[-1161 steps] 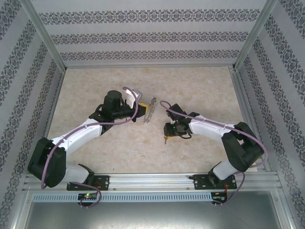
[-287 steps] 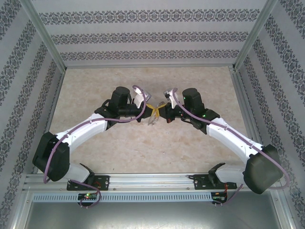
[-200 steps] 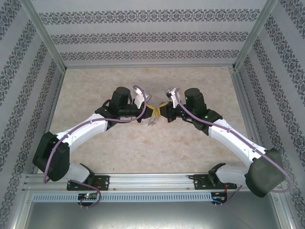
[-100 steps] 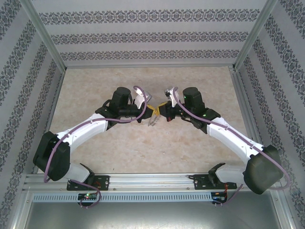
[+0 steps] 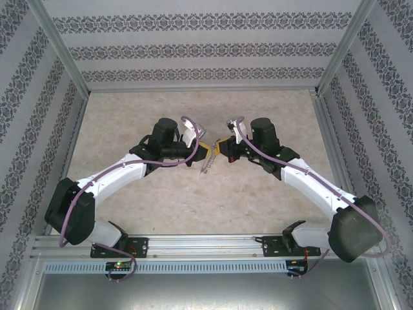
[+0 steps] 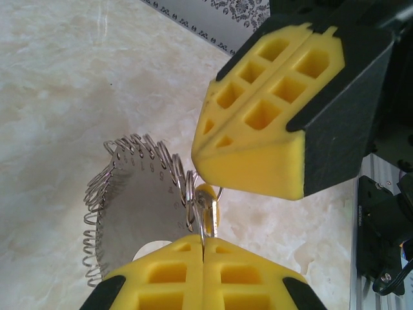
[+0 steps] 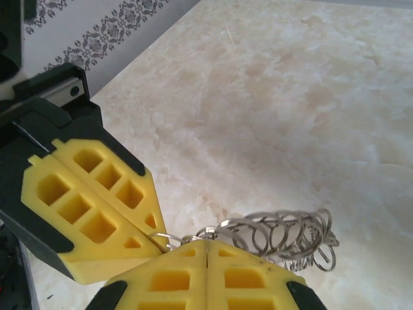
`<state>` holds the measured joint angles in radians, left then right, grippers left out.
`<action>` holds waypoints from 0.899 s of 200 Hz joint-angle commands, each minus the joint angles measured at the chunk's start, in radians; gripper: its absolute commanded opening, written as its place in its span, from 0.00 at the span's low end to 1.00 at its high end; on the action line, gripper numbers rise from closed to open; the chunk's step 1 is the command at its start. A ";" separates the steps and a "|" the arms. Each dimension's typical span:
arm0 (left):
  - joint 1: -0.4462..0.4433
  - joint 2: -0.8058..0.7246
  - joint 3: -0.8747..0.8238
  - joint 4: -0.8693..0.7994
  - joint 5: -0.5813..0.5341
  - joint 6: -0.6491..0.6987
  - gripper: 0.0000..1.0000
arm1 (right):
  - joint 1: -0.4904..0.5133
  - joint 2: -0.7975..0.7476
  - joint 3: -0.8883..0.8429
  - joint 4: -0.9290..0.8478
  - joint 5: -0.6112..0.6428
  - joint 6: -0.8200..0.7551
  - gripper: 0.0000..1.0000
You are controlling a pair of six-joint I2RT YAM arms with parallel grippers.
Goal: Put the keys on the keyring
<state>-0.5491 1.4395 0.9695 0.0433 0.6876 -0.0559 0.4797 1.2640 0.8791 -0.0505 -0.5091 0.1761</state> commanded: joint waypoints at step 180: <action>-0.014 -0.017 0.031 0.057 0.055 0.000 0.00 | -0.120 -0.055 -0.036 0.127 -0.382 0.143 0.34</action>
<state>-0.5503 1.4395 0.9695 0.0521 0.7059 -0.0566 0.3622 1.1690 0.7971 0.0067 -0.7467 0.2852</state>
